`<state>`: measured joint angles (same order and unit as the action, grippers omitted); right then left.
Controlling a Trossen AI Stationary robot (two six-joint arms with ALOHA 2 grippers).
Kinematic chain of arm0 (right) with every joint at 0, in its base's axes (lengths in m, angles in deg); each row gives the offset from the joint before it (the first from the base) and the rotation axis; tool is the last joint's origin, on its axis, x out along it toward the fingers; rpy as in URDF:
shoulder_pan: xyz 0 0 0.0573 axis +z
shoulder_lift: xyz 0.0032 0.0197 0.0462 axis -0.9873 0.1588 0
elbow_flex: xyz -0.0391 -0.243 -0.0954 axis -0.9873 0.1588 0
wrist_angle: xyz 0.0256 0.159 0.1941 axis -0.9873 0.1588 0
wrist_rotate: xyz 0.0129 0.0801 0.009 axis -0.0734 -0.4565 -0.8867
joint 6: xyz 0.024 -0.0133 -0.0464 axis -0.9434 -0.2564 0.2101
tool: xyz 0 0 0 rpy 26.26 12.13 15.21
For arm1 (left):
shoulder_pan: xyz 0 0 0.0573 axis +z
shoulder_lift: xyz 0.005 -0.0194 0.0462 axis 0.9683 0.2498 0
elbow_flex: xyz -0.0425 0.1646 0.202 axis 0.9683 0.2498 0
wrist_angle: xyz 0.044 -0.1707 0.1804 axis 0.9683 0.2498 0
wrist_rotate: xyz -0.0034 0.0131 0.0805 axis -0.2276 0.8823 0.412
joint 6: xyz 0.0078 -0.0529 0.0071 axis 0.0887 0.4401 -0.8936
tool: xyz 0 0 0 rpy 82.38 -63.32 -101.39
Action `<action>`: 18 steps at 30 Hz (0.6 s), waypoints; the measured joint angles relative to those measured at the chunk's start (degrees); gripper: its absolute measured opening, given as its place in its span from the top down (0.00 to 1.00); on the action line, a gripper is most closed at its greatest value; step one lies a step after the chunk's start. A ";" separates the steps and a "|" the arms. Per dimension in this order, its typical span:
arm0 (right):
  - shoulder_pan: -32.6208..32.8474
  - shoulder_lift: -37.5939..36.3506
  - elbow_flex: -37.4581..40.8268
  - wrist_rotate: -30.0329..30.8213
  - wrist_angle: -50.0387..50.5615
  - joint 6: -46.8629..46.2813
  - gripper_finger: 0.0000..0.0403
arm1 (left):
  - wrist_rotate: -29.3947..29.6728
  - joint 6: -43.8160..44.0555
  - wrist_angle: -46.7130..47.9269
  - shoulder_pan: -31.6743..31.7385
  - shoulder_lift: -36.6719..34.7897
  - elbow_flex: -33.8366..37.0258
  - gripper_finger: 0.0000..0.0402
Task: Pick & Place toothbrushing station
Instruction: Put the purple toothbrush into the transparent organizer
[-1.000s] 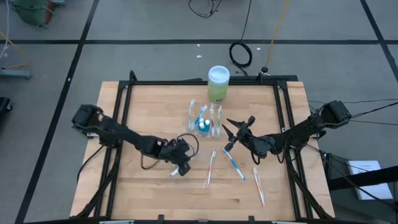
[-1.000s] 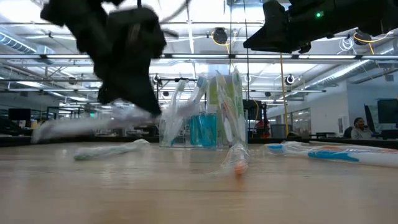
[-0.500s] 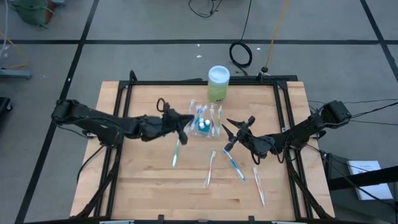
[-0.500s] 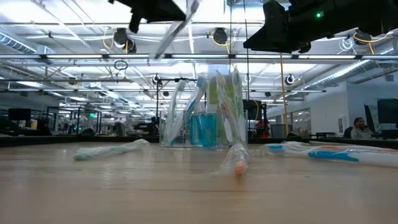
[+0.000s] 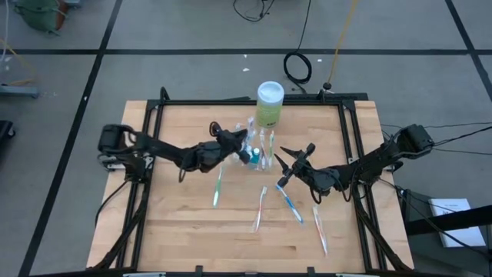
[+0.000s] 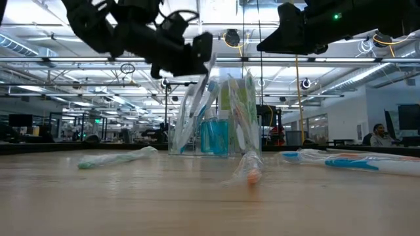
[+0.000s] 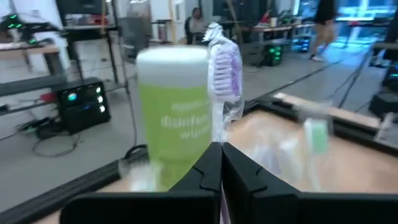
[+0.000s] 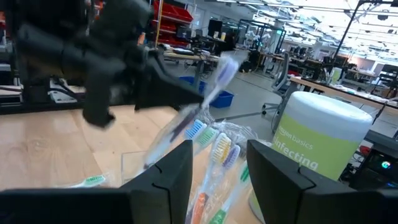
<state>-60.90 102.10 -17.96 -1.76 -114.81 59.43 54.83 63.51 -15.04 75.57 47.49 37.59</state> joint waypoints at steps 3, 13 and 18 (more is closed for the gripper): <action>0.00 0.00 0.00 0.00 0.02 -0.03 0.65 | 2.92 0.52 -1.43 -1.17 3.06 0.27 0.99; 0.02 0.00 0.00 -0.02 2.44 -4.06 0.65 | 24.36 3.76 8.69 -8.19 4.66 0.29 0.99; 0.02 0.00 0.00 -0.01 4.43 -7.14 0.65 | 25.37 10.59 16.15 -10.37 4.65 0.27 0.98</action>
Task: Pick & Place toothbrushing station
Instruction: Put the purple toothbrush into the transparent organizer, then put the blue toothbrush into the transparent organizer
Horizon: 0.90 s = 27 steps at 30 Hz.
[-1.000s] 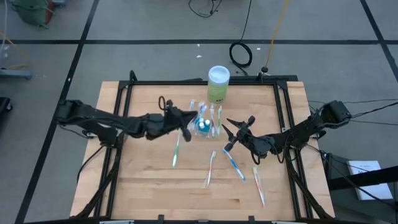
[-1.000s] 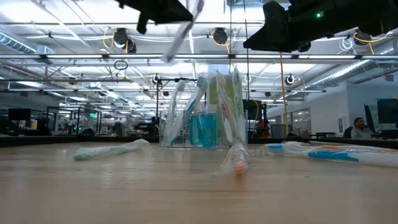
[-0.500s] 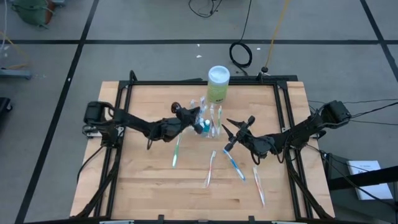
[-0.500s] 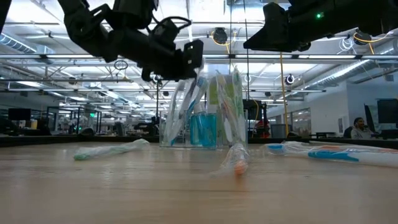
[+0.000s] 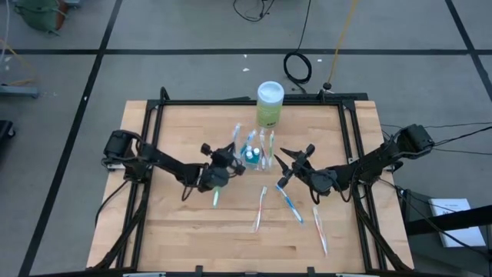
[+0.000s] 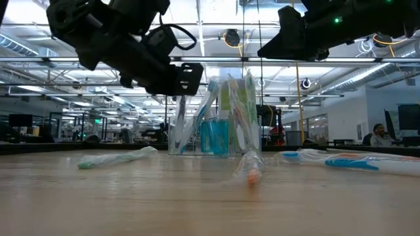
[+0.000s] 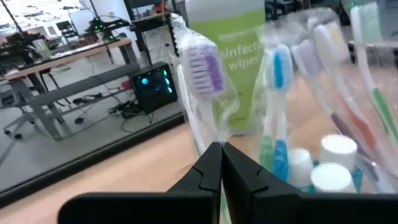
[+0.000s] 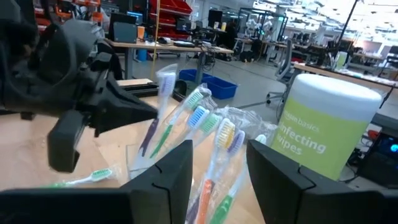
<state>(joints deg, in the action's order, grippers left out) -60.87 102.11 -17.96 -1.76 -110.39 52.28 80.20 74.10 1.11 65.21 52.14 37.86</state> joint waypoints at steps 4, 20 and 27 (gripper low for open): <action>0.00 -0.01 0.00 -0.01 -0.06 -0.67 0.65 | -0.45 1.25 2.74 -0.22 -0.01 0.00 0.97; 0.00 -0.01 0.00 -12.04 3.05 -3.64 0.65 | -8.02 -1.90 4.97 -0.70 -1.45 -0.46 0.82; -0.15 0.02 -1.03 -18.22 11.00 -8.30 0.65 | -7.85 -0.72 8.64 -0.72 -4.86 -0.52 0.69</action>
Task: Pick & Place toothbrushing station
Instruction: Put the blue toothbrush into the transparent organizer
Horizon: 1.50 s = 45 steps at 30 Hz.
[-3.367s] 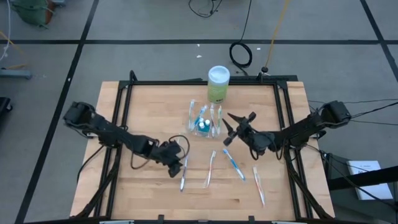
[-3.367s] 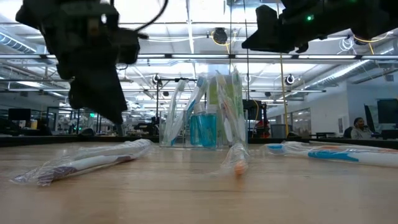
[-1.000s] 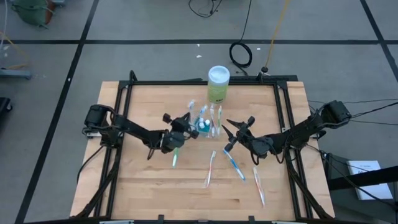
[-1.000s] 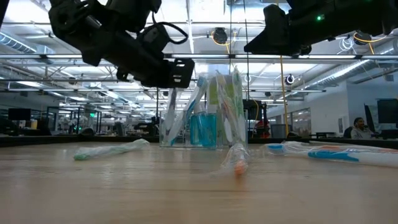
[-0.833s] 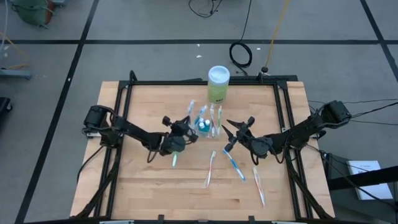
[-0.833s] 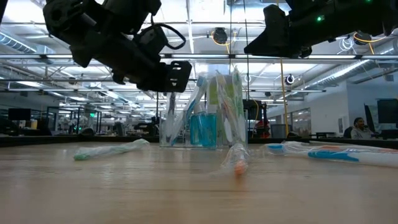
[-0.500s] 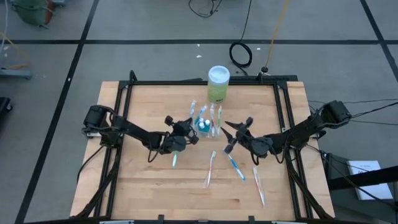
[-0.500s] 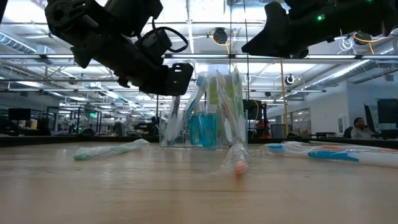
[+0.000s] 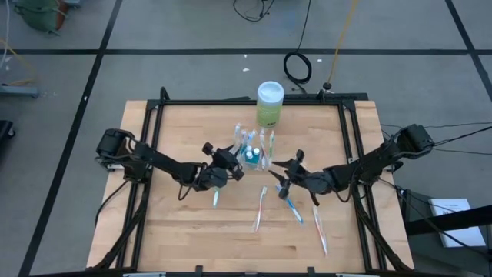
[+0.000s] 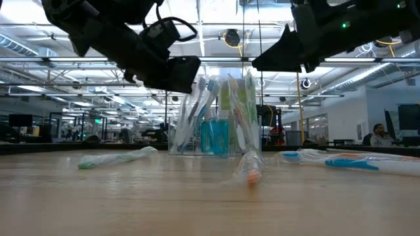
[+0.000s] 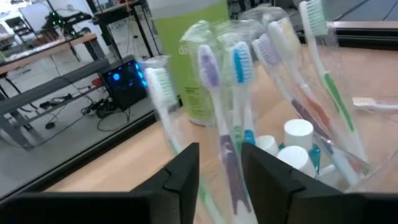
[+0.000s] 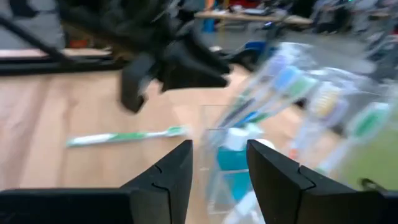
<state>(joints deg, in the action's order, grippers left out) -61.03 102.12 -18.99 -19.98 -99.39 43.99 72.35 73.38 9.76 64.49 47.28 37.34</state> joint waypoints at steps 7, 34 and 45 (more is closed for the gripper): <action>0.51 1.66 -12.78 -5.98 28.07 -10.61 0.65 | -6.42 3.75 8.82 1.06 -8.63 0.00 0.65; 3.50 17.67 -17.68 -25.25 50.81 -36.99 0.65 | -7.08 1.20 15.74 1.44 -14.11 0.00 0.65; 3.11 17.65 -17.56 -24.08 50.57 -36.80 0.71 | -7.19 1.06 15.72 1.44 -14.11 0.00 0.65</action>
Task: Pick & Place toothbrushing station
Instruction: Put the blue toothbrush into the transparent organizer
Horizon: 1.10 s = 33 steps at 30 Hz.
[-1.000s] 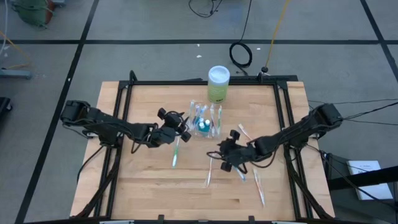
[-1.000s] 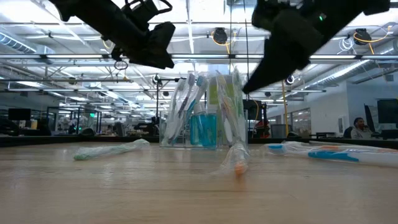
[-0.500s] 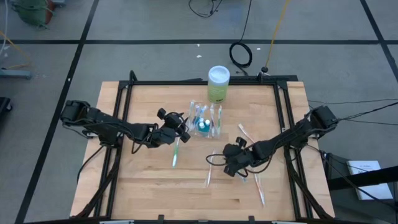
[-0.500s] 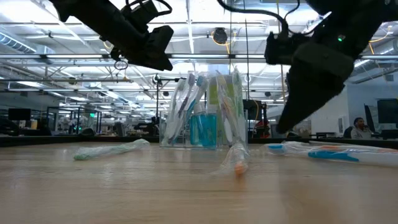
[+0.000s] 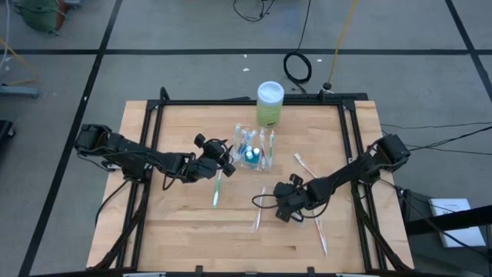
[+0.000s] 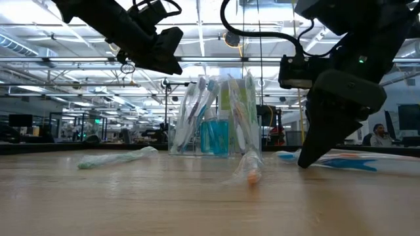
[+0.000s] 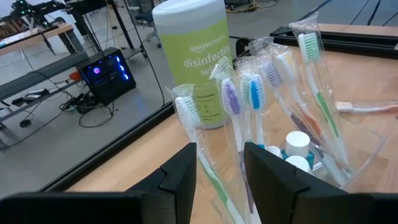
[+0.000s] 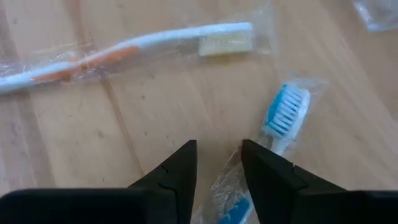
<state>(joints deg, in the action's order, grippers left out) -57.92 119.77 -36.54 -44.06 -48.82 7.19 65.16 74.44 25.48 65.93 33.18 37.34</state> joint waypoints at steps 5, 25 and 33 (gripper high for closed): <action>-0.06 -5.94 -0.05 1.89 0.93 1.55 0.75 | 0.00 -0.02 -0.02 0.00 0.00 0.00 0.65; -1.03 -0.59 1.73 0.93 4.44 -7.59 0.76 | -0.01 0.31 0.99 0.00 0.04 0.00 0.65; -1.19 -1.00 2.03 2.21 -1.56 -1.08 0.97 | 0.00 0.07 0.96 0.00 0.04 0.00 0.65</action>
<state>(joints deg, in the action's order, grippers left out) -59.11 118.78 -34.51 -41.85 -50.38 6.11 65.16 74.51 26.44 65.93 33.22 37.34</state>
